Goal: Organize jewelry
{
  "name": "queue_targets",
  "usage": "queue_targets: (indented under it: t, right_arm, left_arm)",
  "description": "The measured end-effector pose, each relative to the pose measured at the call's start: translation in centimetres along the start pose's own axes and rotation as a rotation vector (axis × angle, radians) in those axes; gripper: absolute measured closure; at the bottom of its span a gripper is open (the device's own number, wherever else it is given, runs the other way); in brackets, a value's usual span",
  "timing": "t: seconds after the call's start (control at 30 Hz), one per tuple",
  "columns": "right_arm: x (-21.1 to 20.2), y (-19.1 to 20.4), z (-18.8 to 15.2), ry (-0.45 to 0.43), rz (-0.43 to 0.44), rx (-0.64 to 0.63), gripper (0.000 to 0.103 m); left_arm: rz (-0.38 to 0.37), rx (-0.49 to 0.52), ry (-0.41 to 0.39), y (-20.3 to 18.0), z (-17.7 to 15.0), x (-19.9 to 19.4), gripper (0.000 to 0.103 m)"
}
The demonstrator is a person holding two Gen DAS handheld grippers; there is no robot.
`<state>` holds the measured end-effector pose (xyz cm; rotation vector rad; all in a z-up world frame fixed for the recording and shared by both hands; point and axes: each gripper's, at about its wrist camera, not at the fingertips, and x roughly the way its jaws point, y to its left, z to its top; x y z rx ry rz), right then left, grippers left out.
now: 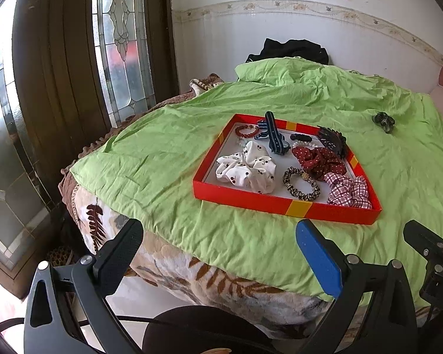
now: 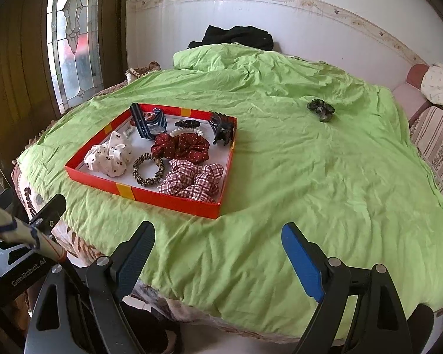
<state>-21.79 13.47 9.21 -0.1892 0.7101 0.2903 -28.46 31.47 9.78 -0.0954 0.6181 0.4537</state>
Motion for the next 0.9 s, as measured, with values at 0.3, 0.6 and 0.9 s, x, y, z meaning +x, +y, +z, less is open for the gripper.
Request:
queue_targets:
  t: [0.3, 0.6, 0.9]
  right_arm:
    - [0.7, -0.3, -0.1, 0.020, 0.012, 0.009, 0.012]
    - [1.2, 0.0, -0.3, 0.036, 0.029, 0.005, 0.012]
    - [1.5, -0.1, -0.3, 0.050, 0.053, 0.004, 0.012]
  left_arm:
    - [-0.010, 0.034, 0.014, -0.9, -0.4, 0.3, 0.000]
    - [-0.008, 0.017, 0.033, -0.7, -0.5, 1.0, 0.000]
    - [0.006, -0.008, 0.043, -0.3, -0.3, 1.1, 0.000]
